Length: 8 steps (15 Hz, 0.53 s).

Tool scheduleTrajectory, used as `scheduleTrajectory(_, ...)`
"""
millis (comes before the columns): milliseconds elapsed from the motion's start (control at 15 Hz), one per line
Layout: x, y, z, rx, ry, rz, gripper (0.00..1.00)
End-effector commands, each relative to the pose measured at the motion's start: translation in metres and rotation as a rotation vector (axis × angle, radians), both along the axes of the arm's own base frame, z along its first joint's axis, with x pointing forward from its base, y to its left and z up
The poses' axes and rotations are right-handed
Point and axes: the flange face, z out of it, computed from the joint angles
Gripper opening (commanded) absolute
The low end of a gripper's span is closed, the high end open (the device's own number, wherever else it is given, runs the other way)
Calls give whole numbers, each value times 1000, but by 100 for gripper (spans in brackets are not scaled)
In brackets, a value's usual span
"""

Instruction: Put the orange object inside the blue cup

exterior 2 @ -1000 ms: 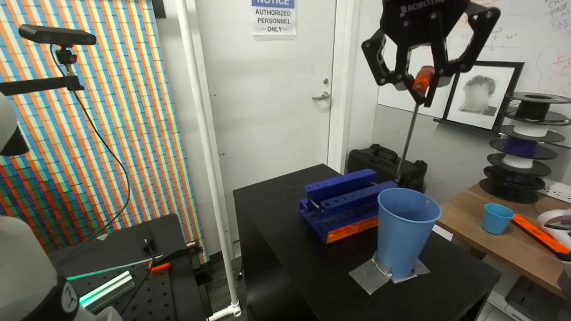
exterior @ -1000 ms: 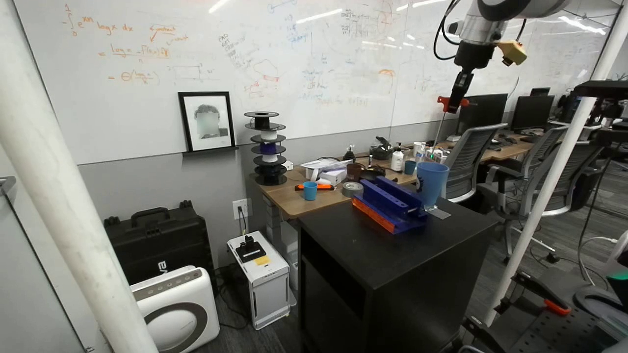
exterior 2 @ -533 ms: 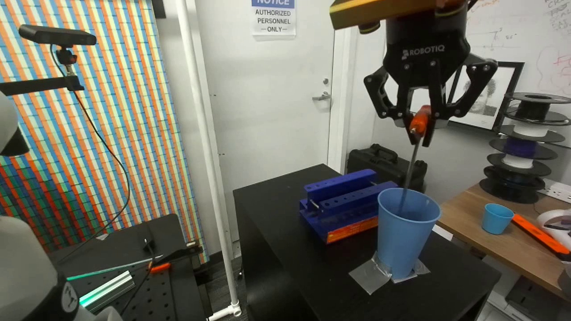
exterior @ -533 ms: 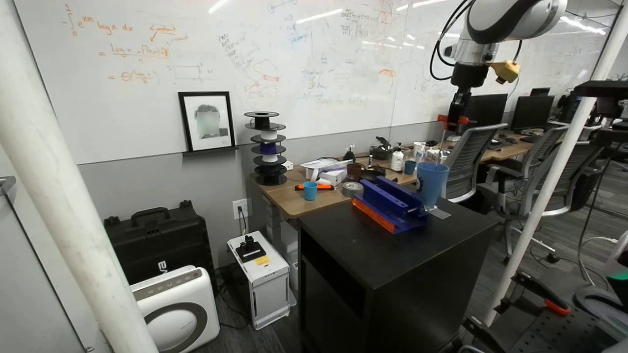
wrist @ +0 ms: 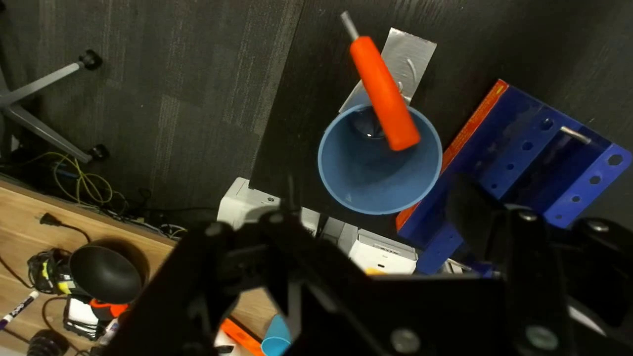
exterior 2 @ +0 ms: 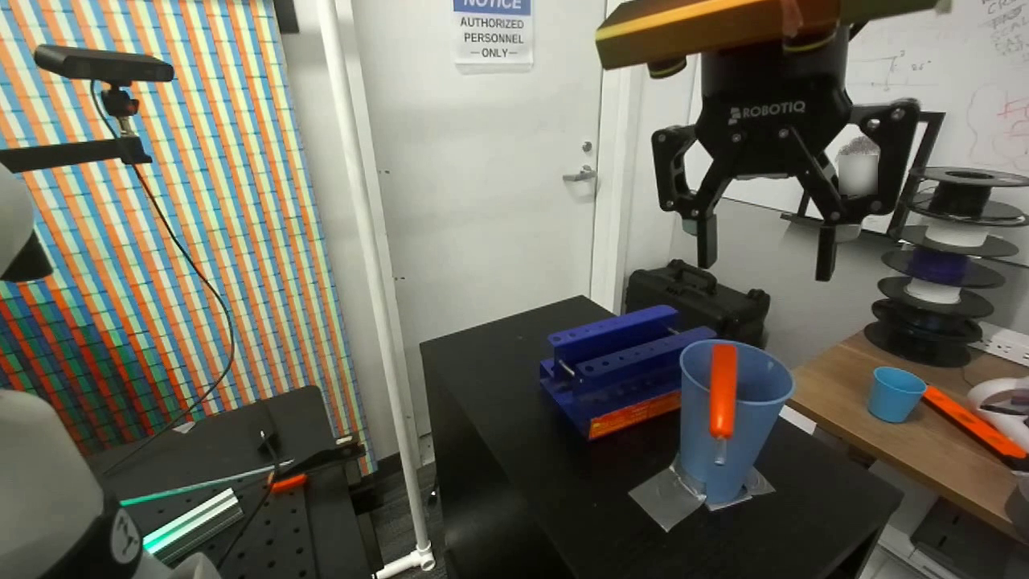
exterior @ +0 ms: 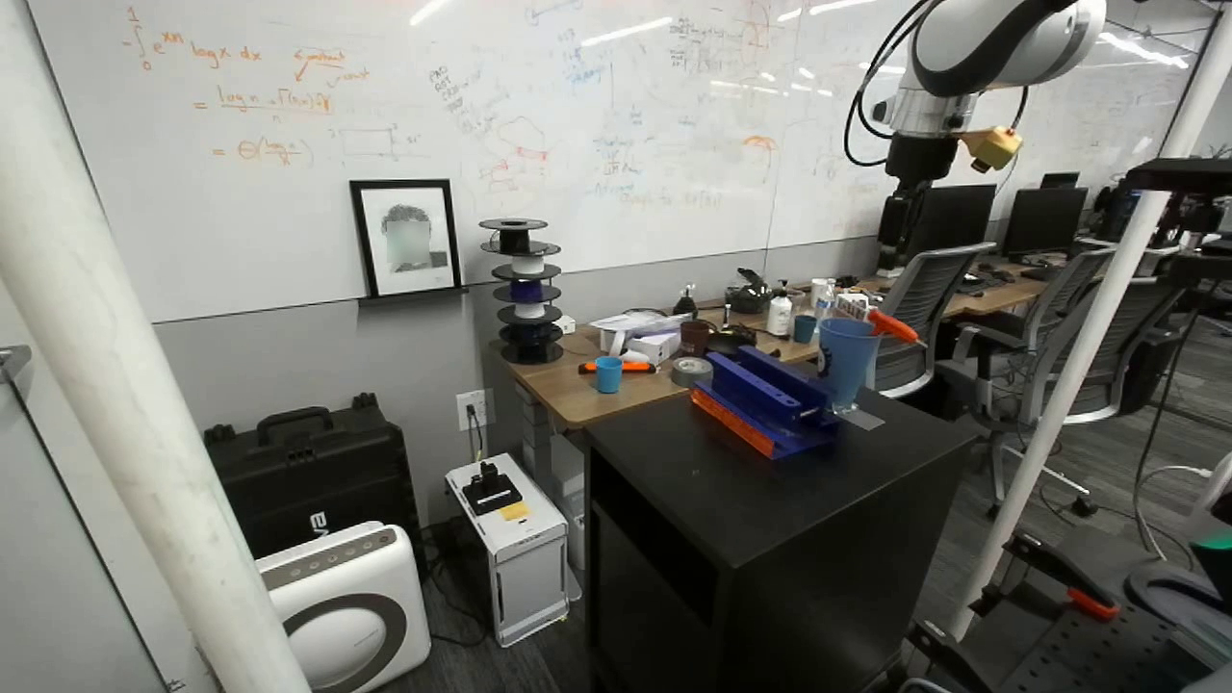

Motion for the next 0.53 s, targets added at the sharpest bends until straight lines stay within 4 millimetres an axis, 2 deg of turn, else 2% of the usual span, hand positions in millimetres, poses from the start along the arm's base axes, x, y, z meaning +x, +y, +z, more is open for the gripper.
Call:
scheduleTrajectory(0,-4,1,27,2,-10,-35,100)
scheduleTrajectory(267,-16,8,63,9,-17,-102,100)
scheduleTrajectory(400,-23,11,82,14,-4,-208,100)
scheduleTrajectory(467,-17,4,58,11,3,-133,99)
